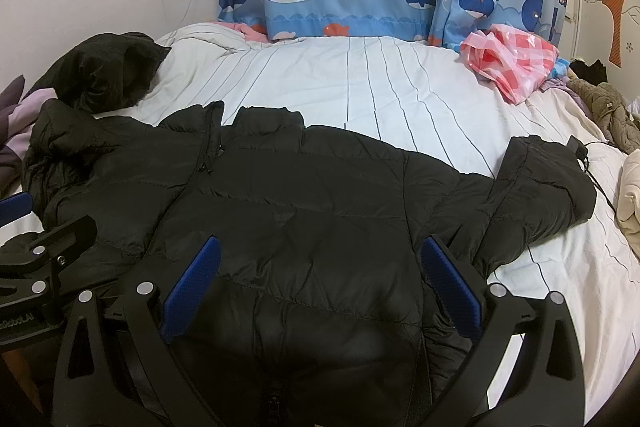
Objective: Fold large clothes
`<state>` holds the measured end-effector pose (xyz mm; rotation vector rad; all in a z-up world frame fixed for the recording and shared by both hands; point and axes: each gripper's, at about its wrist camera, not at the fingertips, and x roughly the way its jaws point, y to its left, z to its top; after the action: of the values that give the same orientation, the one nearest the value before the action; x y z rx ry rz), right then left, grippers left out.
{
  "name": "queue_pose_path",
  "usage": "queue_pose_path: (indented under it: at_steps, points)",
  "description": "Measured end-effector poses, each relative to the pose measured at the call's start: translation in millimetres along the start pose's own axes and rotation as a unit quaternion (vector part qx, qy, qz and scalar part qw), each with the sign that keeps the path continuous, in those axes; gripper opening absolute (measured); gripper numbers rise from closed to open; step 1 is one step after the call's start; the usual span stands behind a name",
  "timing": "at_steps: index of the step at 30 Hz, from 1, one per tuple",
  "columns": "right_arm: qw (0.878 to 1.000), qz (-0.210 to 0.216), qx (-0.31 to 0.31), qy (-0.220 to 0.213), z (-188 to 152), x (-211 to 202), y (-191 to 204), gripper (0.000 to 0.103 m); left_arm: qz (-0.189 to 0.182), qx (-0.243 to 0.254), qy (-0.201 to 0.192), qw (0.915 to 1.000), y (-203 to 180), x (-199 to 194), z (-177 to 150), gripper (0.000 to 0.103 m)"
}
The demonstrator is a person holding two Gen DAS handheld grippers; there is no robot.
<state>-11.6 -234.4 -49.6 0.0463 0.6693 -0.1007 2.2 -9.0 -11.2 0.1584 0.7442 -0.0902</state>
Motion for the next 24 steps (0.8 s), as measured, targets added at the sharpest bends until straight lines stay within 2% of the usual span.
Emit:
queue_pose_path:
  at_steps: [24]
  points:
    - [1.000,-0.001,0.000,0.001,0.4,0.6,-1.2,0.097,0.002,0.000,0.001,1.0000,-1.3,-0.5,0.0,0.097]
